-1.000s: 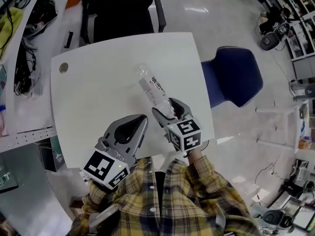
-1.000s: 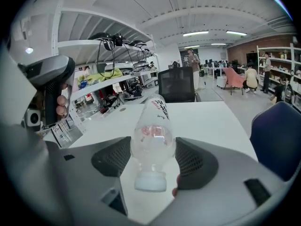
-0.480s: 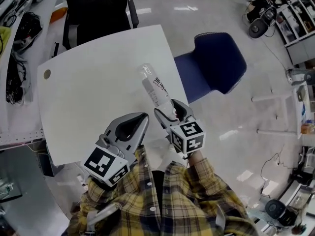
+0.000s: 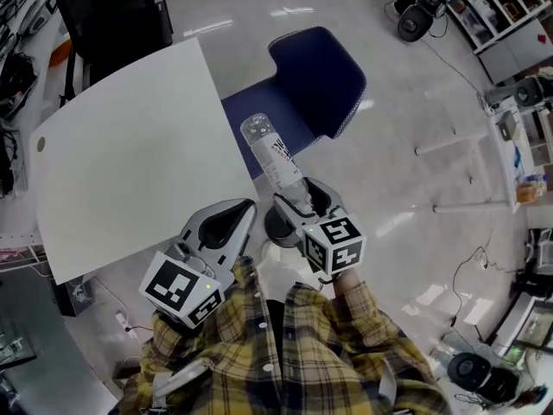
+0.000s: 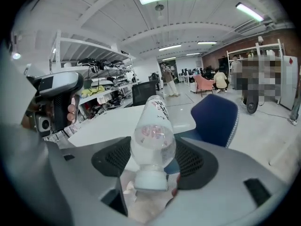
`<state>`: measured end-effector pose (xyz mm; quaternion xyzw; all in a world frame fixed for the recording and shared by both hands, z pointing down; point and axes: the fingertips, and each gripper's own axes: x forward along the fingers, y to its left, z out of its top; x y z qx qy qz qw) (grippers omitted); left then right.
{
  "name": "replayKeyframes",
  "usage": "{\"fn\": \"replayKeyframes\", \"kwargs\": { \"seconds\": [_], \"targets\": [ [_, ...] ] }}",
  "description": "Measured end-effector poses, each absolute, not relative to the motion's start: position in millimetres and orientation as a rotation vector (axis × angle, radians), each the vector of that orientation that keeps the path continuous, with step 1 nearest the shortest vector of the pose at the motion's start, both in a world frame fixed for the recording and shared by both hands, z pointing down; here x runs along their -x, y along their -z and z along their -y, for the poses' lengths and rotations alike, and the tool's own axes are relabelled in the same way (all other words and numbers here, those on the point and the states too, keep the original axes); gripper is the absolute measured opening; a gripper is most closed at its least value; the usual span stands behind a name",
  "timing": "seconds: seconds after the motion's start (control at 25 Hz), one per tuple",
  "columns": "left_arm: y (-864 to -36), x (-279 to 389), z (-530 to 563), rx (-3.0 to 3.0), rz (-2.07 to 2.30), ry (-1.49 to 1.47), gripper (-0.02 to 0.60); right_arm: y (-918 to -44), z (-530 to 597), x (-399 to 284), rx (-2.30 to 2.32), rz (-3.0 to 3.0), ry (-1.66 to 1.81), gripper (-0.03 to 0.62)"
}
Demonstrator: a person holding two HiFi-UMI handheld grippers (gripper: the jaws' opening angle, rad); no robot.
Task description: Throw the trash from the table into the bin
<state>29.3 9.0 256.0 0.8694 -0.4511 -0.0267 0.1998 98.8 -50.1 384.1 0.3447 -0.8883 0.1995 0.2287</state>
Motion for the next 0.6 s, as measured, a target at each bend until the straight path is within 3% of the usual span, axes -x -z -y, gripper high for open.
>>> {"fn": "replayKeyframes", "kwargs": {
  "seconds": [0.28, 0.6],
  "targets": [
    [-251, -121, -12, -2.450, 1.235, 0.014, 0.011, -395, 38, -205, -0.971, 2.406, -0.612, 0.293],
    [-265, -137, -10, -2.456, 1.130, -0.055, 0.011, -440, 12, -238, -1.026, 2.284, -0.732, 0.293]
  ]
}}
